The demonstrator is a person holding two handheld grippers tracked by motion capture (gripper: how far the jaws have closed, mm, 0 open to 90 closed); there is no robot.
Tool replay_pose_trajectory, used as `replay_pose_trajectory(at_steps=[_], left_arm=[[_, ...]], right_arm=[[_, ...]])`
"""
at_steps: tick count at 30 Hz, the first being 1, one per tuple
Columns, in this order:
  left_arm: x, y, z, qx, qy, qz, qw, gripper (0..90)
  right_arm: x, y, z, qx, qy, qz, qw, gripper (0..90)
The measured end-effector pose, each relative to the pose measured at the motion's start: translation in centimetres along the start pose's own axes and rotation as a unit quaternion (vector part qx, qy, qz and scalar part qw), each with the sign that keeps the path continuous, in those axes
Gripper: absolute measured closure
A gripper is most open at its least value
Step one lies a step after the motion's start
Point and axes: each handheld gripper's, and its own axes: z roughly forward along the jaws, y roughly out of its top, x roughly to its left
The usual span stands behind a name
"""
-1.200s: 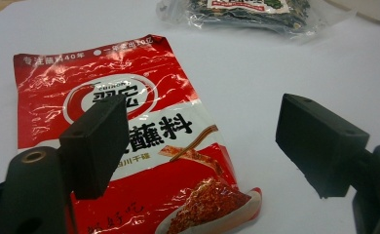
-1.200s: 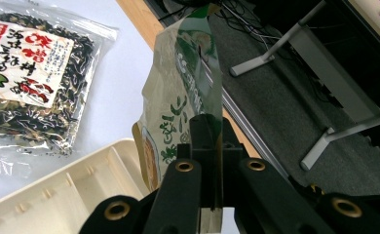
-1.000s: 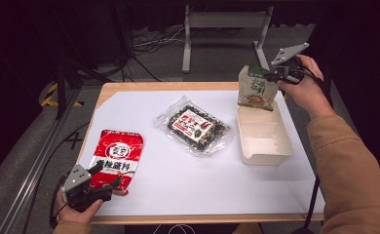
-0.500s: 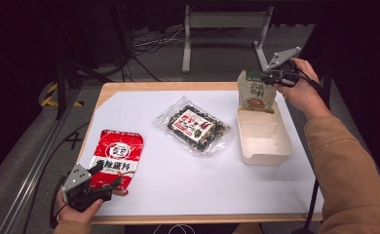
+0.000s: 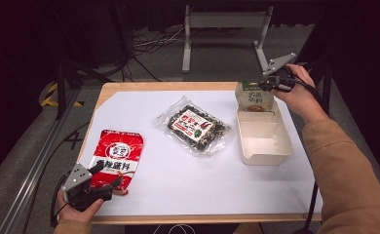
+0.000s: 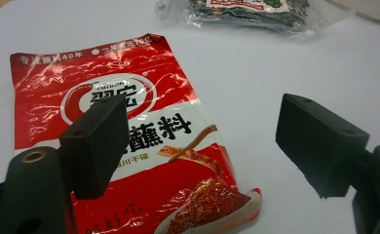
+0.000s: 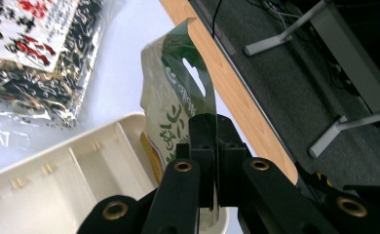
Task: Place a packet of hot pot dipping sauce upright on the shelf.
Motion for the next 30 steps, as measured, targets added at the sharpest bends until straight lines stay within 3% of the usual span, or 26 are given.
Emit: replay_pose_trajectory(at_steps=[7, 11, 15, 24, 30], left_arm=[[0.0, 0.1, 0.1, 0.002, -0.002, -0.001, 1.0000, 20.5], [-0.1, 0.2, 0.3, 0.001, -0.004, 0.002, 1.0000, 20.5], [-0.1, 0.3, 0.4, 0.001, -0.005, 0.002, 1.0000, 20.5], [-0.1, 0.4, 0.5, 0.000, -0.007, 0.003, 1.0000, 20.5], [-0.1, 0.4, 0.5, 0.001, -0.008, 0.003, 1.0000, 20.1]], right_arm=[[-0.2, -1.2, 0.5, 0.007, 0.000, 0.022, 0.9997, 87.8], [-0.4, -1.9, 0.7, 0.039, -0.009, 0.037, 0.9985, 88.0], [-0.5, -2.4, 0.8, 0.051, -0.004, 0.058, 0.9970, 88.1], [-0.4, -2.3, 0.6, 0.040, -0.004, 0.063, 0.9972, 84.0], [-0.4, -2.3, 0.1, 0.020, -0.009, 0.079, 0.9967, 71.0]])
